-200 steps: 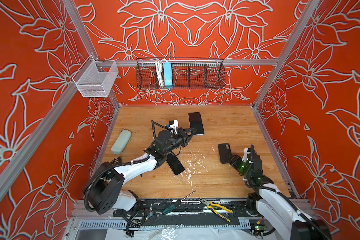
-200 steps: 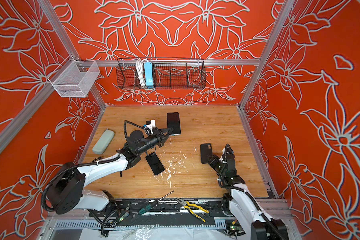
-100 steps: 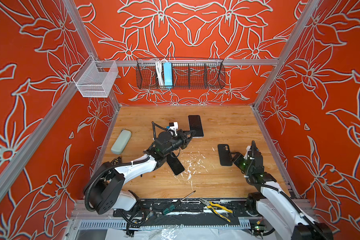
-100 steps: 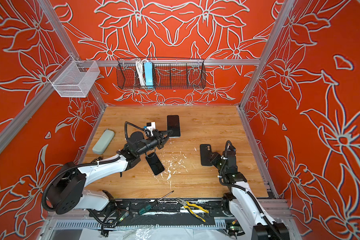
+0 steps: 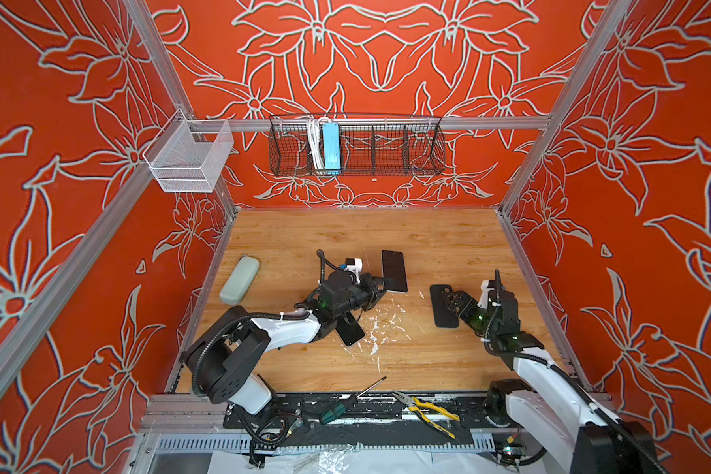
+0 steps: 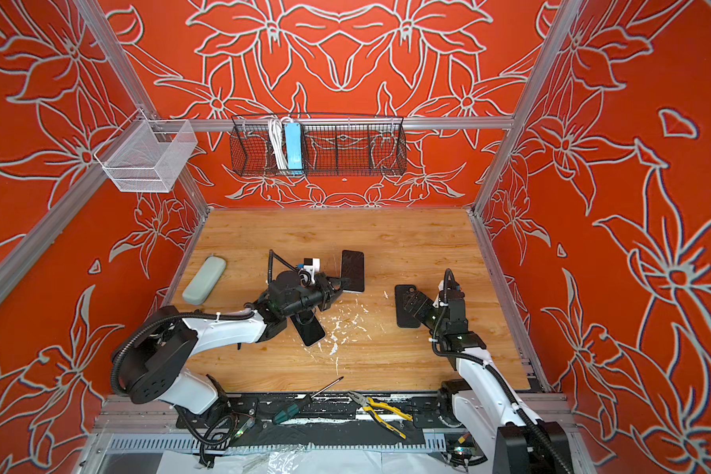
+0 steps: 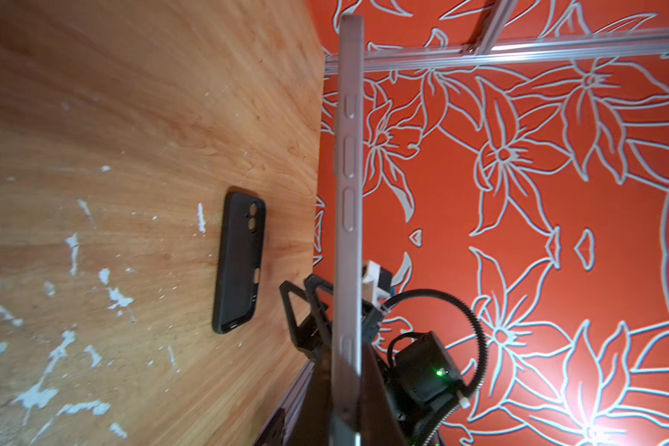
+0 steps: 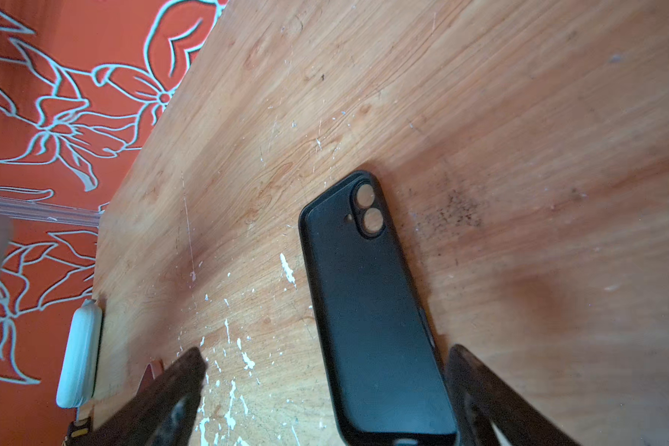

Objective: Take the phone out of the phone case
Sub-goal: Place the phone at the center of the table.

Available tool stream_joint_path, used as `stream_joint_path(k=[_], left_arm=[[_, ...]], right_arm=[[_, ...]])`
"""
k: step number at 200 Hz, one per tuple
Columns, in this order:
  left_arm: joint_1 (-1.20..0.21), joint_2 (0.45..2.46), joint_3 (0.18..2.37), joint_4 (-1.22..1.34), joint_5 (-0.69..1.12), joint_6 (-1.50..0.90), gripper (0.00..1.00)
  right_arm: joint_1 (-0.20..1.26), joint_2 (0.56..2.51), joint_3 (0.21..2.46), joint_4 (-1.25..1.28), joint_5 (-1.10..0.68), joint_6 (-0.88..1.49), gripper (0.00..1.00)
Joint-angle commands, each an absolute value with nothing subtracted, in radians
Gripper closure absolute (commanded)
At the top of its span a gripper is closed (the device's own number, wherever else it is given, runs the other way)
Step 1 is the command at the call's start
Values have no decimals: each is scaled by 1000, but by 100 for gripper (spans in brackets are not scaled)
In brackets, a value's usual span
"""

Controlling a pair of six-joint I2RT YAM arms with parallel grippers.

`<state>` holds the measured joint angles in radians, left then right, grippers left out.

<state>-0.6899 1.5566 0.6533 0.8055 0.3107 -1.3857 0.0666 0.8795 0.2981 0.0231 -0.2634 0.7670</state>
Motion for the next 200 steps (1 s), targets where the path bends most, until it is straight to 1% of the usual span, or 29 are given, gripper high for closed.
stream_joint_path(k=[1,50,122,200], left_arm=[[-711,1578,672,902,293,-1343,100],[-741,1663,657,929,256,-1318,100],[-763,1814,650,1084,230,-1343,100],[-775,1851,640,1068,195,-1363,100]], right_arm=[[62,881,314,61,-295,765,2],[62,856,296,52,-284,759,2],[63,835,281,57,-275,760,2],[63,811,259,59,-269,766,2]])
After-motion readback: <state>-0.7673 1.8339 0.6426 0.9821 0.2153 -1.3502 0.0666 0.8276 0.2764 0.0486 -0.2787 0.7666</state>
